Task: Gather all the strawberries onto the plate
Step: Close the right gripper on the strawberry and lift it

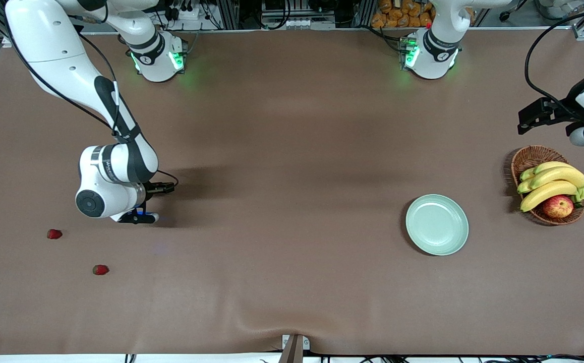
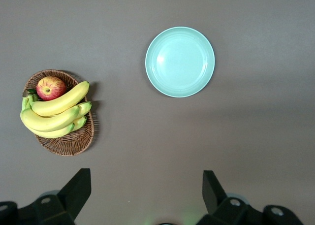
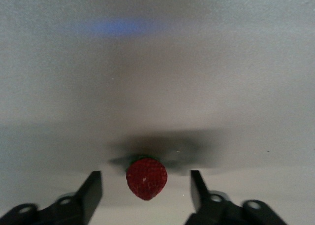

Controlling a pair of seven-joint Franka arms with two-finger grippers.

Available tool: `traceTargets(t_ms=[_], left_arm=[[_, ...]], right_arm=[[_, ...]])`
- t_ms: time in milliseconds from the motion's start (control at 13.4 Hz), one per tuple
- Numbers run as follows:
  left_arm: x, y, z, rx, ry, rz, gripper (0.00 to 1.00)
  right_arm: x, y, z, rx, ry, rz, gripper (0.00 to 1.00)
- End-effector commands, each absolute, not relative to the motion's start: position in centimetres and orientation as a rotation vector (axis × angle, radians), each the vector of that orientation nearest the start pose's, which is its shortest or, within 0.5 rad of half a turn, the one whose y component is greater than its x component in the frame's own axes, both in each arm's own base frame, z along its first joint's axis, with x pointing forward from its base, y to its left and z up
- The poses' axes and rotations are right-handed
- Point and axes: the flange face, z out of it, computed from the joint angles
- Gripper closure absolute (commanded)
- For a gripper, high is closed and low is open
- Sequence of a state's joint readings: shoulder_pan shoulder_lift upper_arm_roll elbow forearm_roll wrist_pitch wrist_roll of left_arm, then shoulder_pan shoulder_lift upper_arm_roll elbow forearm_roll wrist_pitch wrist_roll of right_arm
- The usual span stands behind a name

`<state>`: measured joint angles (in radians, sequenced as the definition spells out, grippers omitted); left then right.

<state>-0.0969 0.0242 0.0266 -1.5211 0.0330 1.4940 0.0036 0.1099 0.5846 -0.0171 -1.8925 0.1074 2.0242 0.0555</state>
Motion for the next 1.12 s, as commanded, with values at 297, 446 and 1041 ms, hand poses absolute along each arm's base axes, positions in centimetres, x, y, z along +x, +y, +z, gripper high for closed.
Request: traceTargets(t_ms=[297,446,1041], left_arm=[[55.4,-3.5,62.7,-3.095,0.132,0.069,0.0],[55.3,-3.3,62.8,-3.095,0.125,0.07,0.0],[55.6,-3.1,62.1,-3.095,0.121,0.079,0.0]], right_arm=[[58.0,5.9,17.4,-3.018,0.085,0.664,1.0],[59.8,5.9,19.8,-3.031,0.077,0.584,1.0],[67.3,14.0,30.9,-3.054,-0.127,0.167,1.0]])
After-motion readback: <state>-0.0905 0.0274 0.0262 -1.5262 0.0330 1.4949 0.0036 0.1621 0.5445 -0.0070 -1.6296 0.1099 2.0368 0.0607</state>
